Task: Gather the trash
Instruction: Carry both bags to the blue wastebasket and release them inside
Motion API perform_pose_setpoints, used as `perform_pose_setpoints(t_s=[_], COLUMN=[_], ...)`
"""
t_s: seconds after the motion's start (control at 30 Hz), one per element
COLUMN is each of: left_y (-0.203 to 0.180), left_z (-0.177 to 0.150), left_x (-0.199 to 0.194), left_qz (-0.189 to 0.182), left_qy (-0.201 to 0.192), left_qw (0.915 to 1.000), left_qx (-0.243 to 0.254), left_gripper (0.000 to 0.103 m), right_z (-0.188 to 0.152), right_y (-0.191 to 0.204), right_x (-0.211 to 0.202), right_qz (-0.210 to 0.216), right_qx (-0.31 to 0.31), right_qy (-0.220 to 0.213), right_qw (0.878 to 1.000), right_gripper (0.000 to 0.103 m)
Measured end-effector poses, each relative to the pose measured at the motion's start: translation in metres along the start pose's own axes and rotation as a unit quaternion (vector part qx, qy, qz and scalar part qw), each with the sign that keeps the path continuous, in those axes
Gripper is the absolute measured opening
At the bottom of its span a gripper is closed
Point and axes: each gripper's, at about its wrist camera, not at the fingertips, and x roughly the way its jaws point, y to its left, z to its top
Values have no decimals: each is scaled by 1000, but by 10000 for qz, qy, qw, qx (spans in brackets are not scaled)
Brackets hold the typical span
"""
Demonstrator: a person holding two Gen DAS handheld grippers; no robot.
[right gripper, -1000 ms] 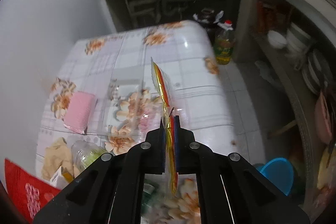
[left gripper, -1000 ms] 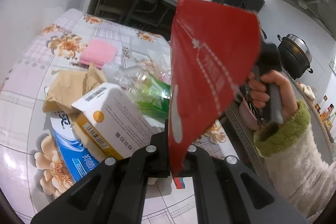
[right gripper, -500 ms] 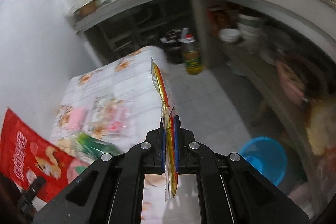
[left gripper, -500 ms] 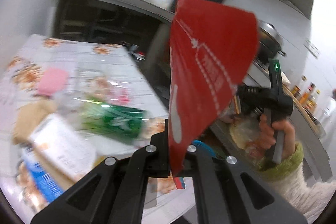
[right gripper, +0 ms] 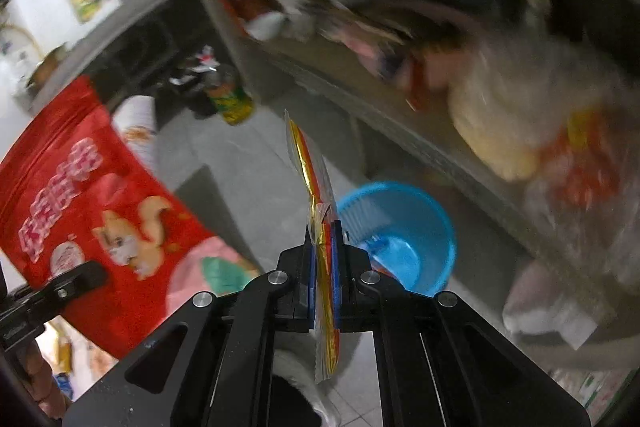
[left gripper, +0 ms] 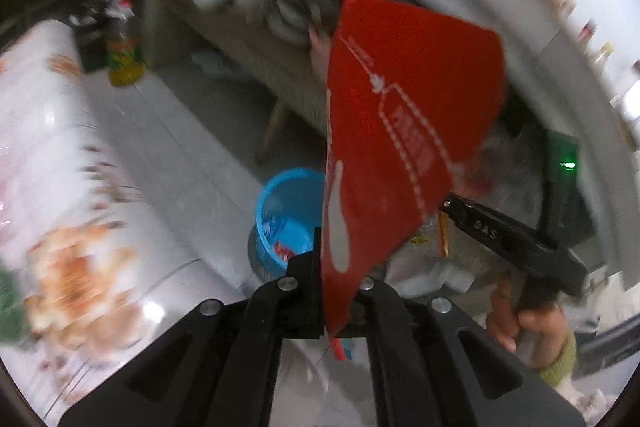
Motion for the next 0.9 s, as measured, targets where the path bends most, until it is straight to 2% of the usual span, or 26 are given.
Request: perform_pose_setpoints(t_s=[0.17, 0.27, 0.37, 0.4, 0.43, 0.47, 0.5, 0.57, 0.7, 0.9], left_y=[-14, -18, -28, -31, -33, -35, -36, -29, -22, -26], left_z=[18, 25, 35, 39, 40, 44, 45, 46, 42, 36], left_x=[97, 137, 169, 182, 190, 198, 203, 203, 186, 144], left_qz=[185, 306, 316, 289, 288, 383, 532, 715, 512, 476], left_qy=[797, 1050, 1134, 1191, 1258, 1355, 1368, 1236, 1103, 791], left_qw=[9965, 9937, 9923, 9915, 9905, 9889, 9882, 9892, 9925, 9956], left_qx=[180, 246, 376, 442, 467, 467, 434, 336, 141, 165], left_gripper=[0, 0, 1, 8, 16, 40, 58, 59, 62, 62], right_z=[-10, -10, -8, -5, -4, -3, -4, -8, -21, -34], right_y=[-39, -55, -64, -69, -73, -80, -86, -95, -100, -95], right_x=[55, 81, 99, 107, 114, 120, 127, 143, 148, 133], right_qz=[-192, -273, -314, -319, -285, -270, -303, -447, -486, -534], right_qx=[322, 454, 562, 635, 707, 767, 840, 951, 1033, 835], right_qy=[301, 337, 276, 224, 188, 186, 187, 259, 416, 430], right_qw=[9988, 9980, 9975, 9972, 9969, 9965, 9958, 9941, 9926, 9941], right_gripper=[5, 5, 8, 14, 38, 50, 65, 65, 65, 65])
